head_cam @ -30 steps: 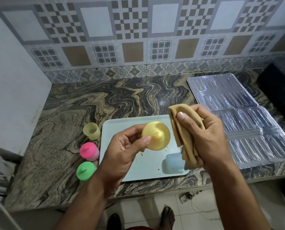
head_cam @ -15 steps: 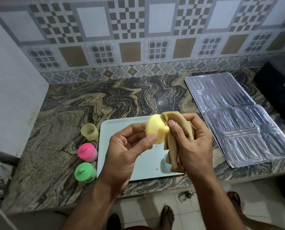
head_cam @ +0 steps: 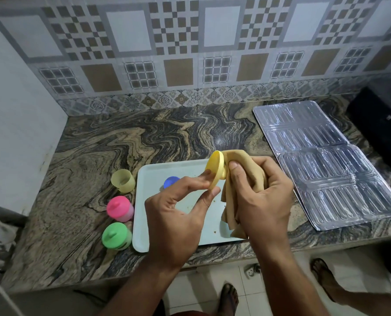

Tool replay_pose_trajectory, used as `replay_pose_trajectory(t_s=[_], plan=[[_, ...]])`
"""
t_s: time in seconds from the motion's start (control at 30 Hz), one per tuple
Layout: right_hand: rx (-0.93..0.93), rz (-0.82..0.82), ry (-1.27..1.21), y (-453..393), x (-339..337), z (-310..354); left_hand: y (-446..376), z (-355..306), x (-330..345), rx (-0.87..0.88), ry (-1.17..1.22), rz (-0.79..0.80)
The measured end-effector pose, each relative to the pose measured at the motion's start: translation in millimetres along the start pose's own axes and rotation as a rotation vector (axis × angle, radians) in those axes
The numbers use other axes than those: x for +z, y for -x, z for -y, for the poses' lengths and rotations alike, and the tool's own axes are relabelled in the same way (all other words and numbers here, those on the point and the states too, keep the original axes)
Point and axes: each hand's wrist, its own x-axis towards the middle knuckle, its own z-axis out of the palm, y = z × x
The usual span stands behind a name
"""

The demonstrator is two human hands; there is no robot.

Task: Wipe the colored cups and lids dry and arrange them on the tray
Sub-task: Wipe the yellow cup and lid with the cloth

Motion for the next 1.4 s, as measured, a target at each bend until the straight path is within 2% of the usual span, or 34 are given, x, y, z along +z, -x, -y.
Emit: replay_pose_trajectory(t_s=[0.13,0.27,0.43,0.67,0.87,1.03,1.2,1.3,1.4], plan=[[0.053,0.007,-0.027,4,3,4,5,4,1,0.196,-0.131,-0.023],[0.105,0.039,-0.086,4,2,5,6,8,2,0.239,-0.152,-0.04],[0.131,0.093,-0.081,11,1,6,9,9,4,0.113,-0.07,-0.084],[0.181,0.294,-0.065,14,-8,7,4,9,1,-0.054,0.092,-0.135],[0.272,0.28,-0.178,16,-19,6,-4,3,-1,-0.351,0.456,-0.21],[0.314,0.2,-0.314,18,-6,9,1,1,1,-0.441,0.588,-0.141],[0.301,0.141,-0.321,16,9,3,6,-4,1,-0.362,0.537,-0.105],[0.209,0.053,-0.249,9,6,4,8,2,0,-0.266,0.385,-0.124],[0.142,0.034,-0.207,6,5,10,13,8,-1,-0.093,0.192,-0.131]])
